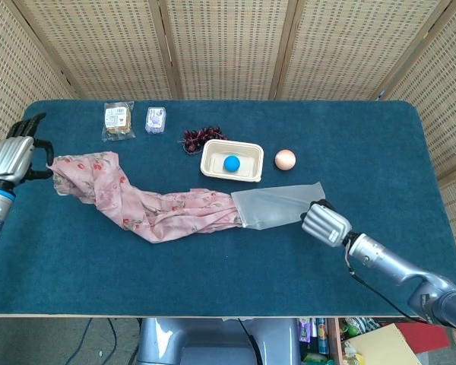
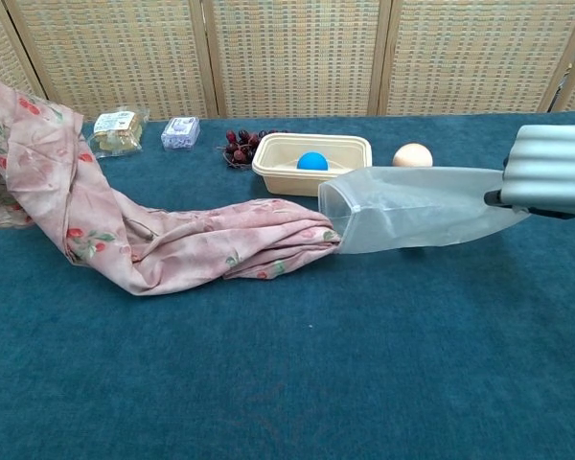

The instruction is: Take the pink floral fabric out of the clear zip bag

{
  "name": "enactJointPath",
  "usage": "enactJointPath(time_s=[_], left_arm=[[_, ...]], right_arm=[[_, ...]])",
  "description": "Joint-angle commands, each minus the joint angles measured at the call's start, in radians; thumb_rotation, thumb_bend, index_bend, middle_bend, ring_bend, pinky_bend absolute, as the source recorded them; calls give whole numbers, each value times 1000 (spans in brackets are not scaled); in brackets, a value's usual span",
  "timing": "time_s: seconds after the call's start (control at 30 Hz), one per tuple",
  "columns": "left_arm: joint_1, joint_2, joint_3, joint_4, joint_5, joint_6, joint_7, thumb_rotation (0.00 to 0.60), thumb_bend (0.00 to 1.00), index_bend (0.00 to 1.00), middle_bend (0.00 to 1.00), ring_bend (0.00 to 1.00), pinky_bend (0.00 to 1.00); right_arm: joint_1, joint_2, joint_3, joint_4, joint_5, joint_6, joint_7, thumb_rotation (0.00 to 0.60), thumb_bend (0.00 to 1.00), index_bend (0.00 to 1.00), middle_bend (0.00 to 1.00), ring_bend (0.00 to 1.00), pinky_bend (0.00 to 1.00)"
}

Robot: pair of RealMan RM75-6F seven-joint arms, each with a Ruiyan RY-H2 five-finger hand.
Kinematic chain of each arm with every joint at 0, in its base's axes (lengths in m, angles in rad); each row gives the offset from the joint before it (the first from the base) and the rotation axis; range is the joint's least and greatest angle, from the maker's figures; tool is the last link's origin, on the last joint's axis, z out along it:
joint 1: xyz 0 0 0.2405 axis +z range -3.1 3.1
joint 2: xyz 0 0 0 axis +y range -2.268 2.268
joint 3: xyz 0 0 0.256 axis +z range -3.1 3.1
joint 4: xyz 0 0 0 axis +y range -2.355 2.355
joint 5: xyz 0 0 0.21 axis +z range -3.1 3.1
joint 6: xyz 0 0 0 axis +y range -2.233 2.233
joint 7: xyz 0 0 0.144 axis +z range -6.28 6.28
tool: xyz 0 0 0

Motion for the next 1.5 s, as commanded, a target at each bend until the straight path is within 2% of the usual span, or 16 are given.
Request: enactJointPath(time_s=[0.03,0.27,0.5,0.53,0.57,0.6,0.63,0.67,0.7,0.73,0.77,0.83,0.87,1.07,1.2,1.5], left_arm=[[10,12,-7,30,-13,-1,-6,600,869,709,0,0,0],[33,44,-17,83,-24,-12,-37,600,869,710,0,0,0],[28,21,-9,94,-12,-44,-43,600,869,710,0,0,0],[27,19,-7,94,-12,-53,-37,600,869,680,0,0,0],[26,20,-5,92,-12,-60,-34,600,843,589,0,0,0],[24,24,0,87,-15,-77,-29,600,695,377,0,0,0],[22,34,5,76,-23,-101,-22,600,524,200,0,0,0],[19,43,6,61,-30,-117,-19,600,375,77,0,0,0],[19,51,4,46,-31,-120,-21,600,186,0,0,0,0],[22,56,1,32,-27,-112,-26,600,109,0,0,0,0],[25,59,-1,23,-20,-103,-30,600,86,0,0,0,0],[37,68,-4,-2,11,-65,-41,600,60,0,0,0,0],[49,80,-8,-35,39,-26,-54,600,57,0,0,0,0],[114,136,1,-152,114,98,-74,600,54,0,0,0,0],[194,153,23,-238,165,242,-55,600,53,0,0,0,0],[348,92,90,-327,257,510,67,600,52,0,0,0,0]], right_arm=[[-7,8,3,5,5,-2,-3,600,887,766,823,725,994],[-33,20,6,31,16,-5,5,600,887,765,823,725,994],[-46,17,15,39,18,0,0,600,886,765,823,725,994],[-49,18,17,38,19,2,-2,600,885,765,821,725,994],[-53,18,19,36,23,2,-4,600,885,745,800,725,975],[-60,19,25,32,35,2,-6,600,872,710,779,721,950],[-71,19,37,26,55,3,-13,600,750,568,688,669,853],[-86,18,52,18,82,1,-35,600,509,353,518,527,685],[-102,17,69,7,114,-4,-71,600,332,213,374,389,544],[-118,17,87,-12,151,-11,-116,600,106,63,176,185,328],[-129,18,98,-29,175,-16,-144,600,6,4,46,47,153],[-153,30,123,-95,232,-23,-194,600,0,0,0,0,15],[-171,45,134,-139,255,-8,-192,600,0,0,0,0,1],[-240,117,154,-314,290,84,-183,600,0,0,0,0,0],[-324,165,169,-440,304,215,-91,600,0,0,0,0,0],[-450,186,164,-564,296,378,69,600,0,0,0,0,0]])
